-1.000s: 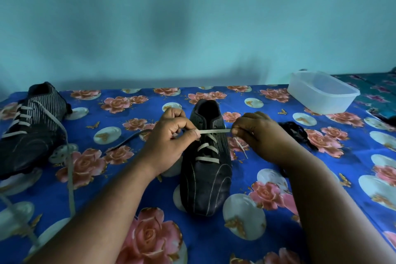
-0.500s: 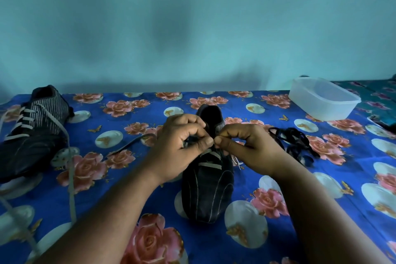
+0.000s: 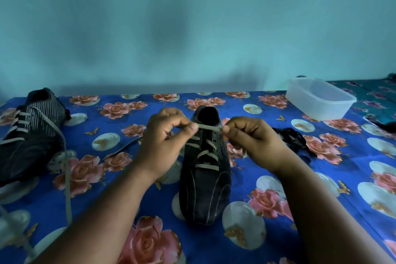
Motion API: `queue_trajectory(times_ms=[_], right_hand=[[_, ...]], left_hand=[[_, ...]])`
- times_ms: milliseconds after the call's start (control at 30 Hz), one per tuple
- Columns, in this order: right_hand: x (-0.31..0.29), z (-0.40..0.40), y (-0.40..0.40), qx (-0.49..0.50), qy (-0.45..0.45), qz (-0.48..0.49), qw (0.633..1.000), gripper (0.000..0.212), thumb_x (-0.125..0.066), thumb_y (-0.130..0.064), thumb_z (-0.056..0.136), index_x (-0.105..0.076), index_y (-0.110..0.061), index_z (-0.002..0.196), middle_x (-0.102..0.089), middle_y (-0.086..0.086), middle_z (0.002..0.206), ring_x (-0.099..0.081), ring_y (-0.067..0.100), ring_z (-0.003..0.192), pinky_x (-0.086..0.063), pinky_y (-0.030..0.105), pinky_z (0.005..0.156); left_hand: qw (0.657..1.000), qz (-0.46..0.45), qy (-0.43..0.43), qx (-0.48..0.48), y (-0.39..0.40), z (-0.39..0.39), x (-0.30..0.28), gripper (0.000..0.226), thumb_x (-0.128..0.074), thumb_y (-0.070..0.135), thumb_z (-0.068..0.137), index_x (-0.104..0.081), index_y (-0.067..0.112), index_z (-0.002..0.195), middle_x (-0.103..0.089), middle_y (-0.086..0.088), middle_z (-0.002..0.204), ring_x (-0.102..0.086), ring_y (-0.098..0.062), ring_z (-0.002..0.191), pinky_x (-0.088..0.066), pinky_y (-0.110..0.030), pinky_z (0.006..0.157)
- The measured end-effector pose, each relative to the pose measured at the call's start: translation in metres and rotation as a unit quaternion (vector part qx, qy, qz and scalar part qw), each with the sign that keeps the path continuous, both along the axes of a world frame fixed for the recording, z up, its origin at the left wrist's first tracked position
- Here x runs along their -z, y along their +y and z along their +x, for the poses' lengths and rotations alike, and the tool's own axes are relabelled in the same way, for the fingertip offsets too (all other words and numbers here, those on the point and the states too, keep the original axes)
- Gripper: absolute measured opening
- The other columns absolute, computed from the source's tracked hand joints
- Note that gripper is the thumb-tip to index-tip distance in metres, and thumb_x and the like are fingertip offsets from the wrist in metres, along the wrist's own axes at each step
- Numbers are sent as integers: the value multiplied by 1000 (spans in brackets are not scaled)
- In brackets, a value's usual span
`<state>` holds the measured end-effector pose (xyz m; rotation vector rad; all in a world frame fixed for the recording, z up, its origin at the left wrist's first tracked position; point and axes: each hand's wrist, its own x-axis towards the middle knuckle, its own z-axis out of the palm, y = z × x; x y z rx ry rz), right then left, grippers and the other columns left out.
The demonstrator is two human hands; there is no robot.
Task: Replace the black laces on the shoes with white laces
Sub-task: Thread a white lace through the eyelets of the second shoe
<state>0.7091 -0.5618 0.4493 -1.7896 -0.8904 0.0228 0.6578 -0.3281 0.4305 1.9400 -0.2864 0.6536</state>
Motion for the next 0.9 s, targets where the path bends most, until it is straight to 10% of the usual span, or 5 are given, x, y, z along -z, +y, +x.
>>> queue_trajectory(times_ms=[267, 467, 633, 733, 900], right_hand=[[-6, 8, -11, 28, 100, 182, 978, 29, -57, -27, 98, -70, -19, 72, -60, 5, 70, -56, 16, 68, -48, 28, 74], [-9, 4, -8, 13, 65, 171, 983, 28, -60, -28, 98, -69, -14, 75, -59, 14, 69, -56, 27, 69, -48, 35, 69], [-9, -10, 5, -37, 50, 72, 995, 21, -67, -24, 94, -74, -6, 87, -64, -5, 65, -54, 9, 61, -42, 24, 62], [-7, -10, 5, -35, 44, 40, 998, 18, -65, -20, 90, -74, -5, 92, -70, -12, 71, -59, -3, 66, -44, 13, 65], [-4, 2, -4, 40, 41, 39, 998, 24, -65, -48, 96, -78, -29, 91, -58, 23, 74, -45, 35, 63, -39, 48, 61]], left_hand=[[935, -289, 159, -132, 26, 4, -4, 17, -59, 13, 101, -68, 6, 87, -71, -4, 68, -67, -6, 49, -47, -15, 42], [981, -77, 51, -173, 23, 1, -2, 35, -63, 45, 98, -64, 31, 130, -58, 4, 136, -67, -19, 109, -57, -37, 82], [988, 133, -77, -25, -16, -8, -5, 37, -54, 59, 97, -75, 31, 111, -61, 12, 124, -54, -18, 126, -46, -51, 101], [993, 107, -46, -19, -22, -4, 0, 24, -57, 58, 93, -71, 39, 89, -58, 18, 109, -55, -19, 116, -46, -50, 96], [997, -23, -8, -75, 10, 12, 13, 32, -64, 52, 94, -69, 21, 86, -59, 5, 100, -68, -27, 92, -59, -54, 80]])
